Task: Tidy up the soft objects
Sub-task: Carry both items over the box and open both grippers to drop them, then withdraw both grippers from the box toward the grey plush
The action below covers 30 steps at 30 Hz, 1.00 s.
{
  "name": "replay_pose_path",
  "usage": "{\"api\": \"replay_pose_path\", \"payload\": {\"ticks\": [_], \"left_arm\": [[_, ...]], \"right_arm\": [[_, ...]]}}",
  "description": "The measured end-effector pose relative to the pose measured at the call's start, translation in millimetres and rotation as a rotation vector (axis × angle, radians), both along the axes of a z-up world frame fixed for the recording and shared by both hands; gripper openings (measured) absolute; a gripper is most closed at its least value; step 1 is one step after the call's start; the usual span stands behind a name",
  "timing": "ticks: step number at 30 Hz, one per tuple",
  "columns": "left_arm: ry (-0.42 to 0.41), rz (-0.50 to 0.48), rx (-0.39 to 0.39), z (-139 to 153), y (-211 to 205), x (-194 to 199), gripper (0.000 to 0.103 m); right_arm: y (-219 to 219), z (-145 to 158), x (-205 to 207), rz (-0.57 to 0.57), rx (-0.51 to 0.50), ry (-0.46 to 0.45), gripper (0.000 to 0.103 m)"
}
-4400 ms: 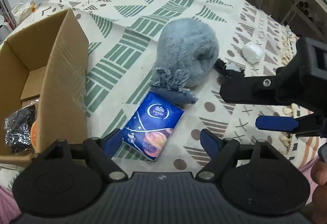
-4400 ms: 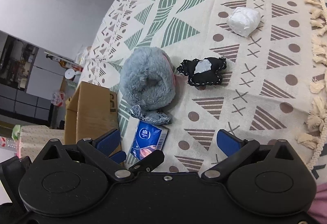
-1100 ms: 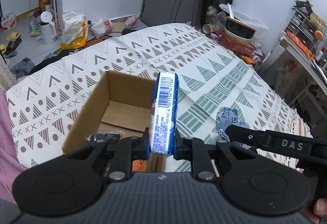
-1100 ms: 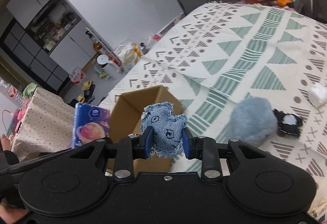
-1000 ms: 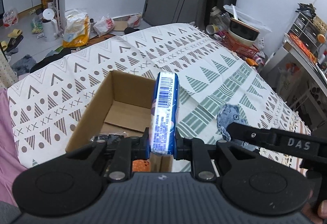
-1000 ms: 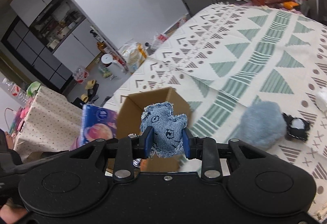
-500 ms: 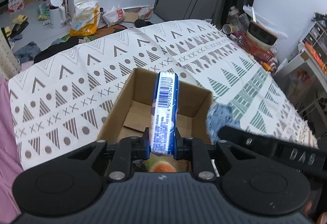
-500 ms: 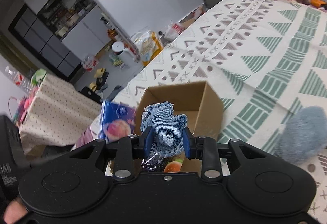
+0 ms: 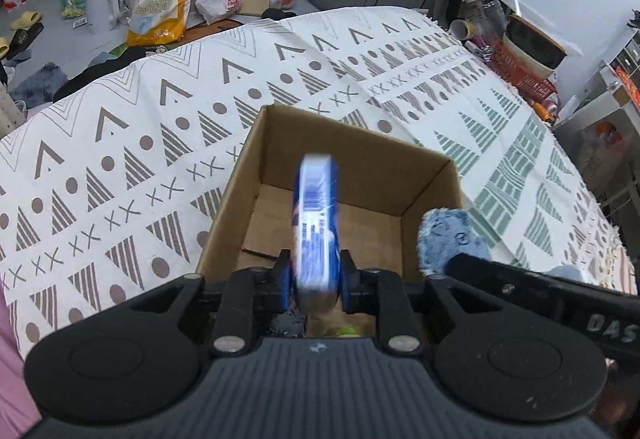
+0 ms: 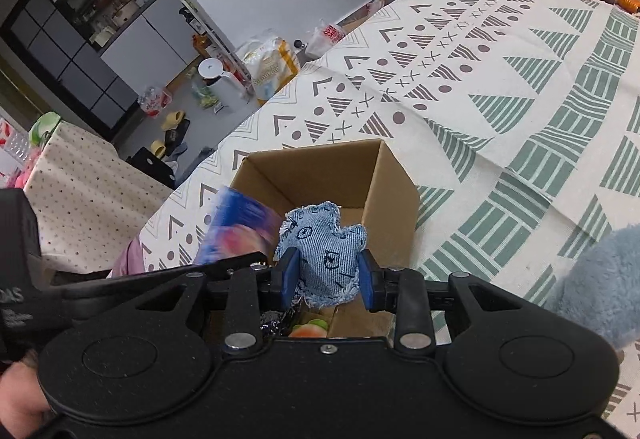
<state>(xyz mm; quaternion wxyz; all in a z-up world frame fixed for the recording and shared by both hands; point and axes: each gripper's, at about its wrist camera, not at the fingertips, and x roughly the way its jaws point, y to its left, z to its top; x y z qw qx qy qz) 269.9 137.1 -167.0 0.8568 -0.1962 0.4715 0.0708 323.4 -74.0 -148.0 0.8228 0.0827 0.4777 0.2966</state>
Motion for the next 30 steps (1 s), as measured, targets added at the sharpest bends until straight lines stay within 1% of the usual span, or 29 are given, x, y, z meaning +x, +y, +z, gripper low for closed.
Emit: {"api": "replay_pose_path", "payload": {"ticks": [1,3,5,9,12,17,18,19,20,22,23,25,27,30], "left_arm": [[0.007,0.007,-0.003,-2.5,1.6,1.0,0.024],[0.028,0.028,-0.016,-7.7,6.5,3.5,0.029],[0.033,0.041,-0.024,-8.3,9.6,2.8,0.030],[0.017,0.056,-0.002,-0.5,12.4,-0.8,0.039],[0.003,0.068,0.007,6.5,15.4,-4.0,0.042],[-0.002,0.088,0.011,14.5,17.5,-9.5,0.045],[-0.001,0.088,0.015,15.4,16.9,-10.6,0.047],[0.004,0.089,0.023,16.4,15.5,-12.0,0.048],[0.008,0.088,0.031,17.0,14.7,-12.9,0.050],[0.013,0.087,0.044,19.2,11.8,-15.4,0.051],[0.017,0.089,0.057,21.3,9.5,-16.7,0.053],[0.021,0.093,0.083,25.9,3.8,-18.3,0.060],[0.019,0.101,0.113,30.6,-2.4,-20.4,0.074],[-0.004,0.096,0.149,38.9,-13.8,-24.2,0.080]], "right_arm": [[1.9,0.7,-0.7,0.002,-0.006,-0.005,0.031],[4.1,1.5,-1.3,0.007,-0.014,-0.013,0.031],[6.3,2.3,-2.5,0.012,-0.020,-0.020,0.031],[8.2,3.5,-1.4,0.009,-0.015,-0.024,0.031],[8.4,8.1,-0.1,0.006,0.002,-0.035,0.032],[13.1,10.0,-4.1,0.040,0.001,-0.040,0.037],[13.3,9.0,-4.4,0.041,-0.003,-0.032,0.044],[12.6,8.7,-4.9,0.035,-0.008,-0.028,0.054],[10.9,9.3,-5.4,0.027,-0.011,-0.029,0.058],[5.3,13.0,-7.3,0.008,-0.015,-0.037,0.071],[1.9,15.3,-8.5,-0.002,-0.013,-0.041,0.074],[-6.1,20.6,-11.0,-0.020,-0.007,-0.055,0.084],[-14.5,26.0,-13.8,-0.037,-0.007,-0.067,0.088],[-27.7,30.9,-18.1,-0.061,-0.014,-0.077,0.091]]}}
